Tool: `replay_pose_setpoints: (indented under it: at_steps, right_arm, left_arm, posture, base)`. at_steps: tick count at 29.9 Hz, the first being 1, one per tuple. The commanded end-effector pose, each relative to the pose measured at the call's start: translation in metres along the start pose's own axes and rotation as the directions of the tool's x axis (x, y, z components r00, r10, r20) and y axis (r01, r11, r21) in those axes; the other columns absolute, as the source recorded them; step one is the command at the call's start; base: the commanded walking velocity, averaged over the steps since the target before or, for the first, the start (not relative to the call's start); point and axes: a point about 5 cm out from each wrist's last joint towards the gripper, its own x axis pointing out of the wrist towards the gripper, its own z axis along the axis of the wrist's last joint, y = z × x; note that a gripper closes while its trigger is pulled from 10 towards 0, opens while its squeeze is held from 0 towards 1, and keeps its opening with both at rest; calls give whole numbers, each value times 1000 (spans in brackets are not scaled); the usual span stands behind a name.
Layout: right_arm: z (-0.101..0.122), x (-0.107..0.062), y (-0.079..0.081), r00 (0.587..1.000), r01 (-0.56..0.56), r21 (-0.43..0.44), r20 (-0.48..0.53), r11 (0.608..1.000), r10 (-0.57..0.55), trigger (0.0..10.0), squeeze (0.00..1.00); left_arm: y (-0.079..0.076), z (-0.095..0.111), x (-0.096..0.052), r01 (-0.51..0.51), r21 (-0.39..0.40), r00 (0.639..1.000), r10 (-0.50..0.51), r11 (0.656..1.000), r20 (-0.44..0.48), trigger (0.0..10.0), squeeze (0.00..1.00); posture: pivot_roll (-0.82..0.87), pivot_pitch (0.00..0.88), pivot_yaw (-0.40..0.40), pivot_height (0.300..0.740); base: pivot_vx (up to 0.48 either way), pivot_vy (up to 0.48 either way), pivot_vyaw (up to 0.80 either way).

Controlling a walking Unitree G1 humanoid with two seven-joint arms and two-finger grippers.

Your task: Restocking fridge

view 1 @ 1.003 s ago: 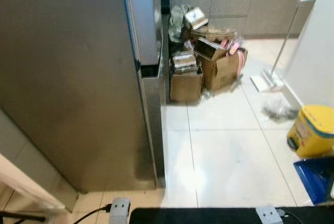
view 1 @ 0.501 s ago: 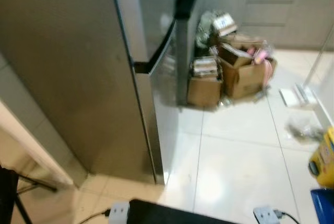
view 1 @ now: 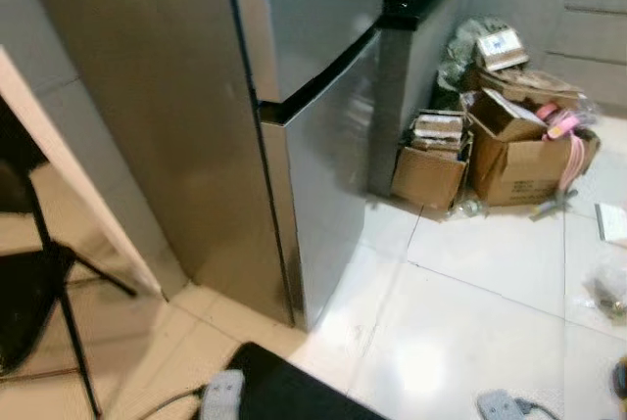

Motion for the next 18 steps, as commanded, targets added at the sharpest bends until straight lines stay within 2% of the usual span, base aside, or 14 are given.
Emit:
replay_pose_setpoints:
  at_steps: [1, 18]
  right_arm:
    - [1, 0, -3, 1000, 5, -6, -1, 1000, -5, 10000, 0]
    - [0, -1, -4, 1000, 4, -19, -2, 1000, -4, 10000, 0]
  left_arm:
    - [1, -1, 0, -12, -3, 1000, 12, 1000, -6, 10000, 0]
    - [1, -4, -1, -16, -11, 1000, 15, 1000, -13, 10000, 0]
  posture:
    - [-48, 0, -12, 740]
    - [-48, 0, -13, 740]
  base:
    - [0, 0, 644]
    - [0, 0, 657]
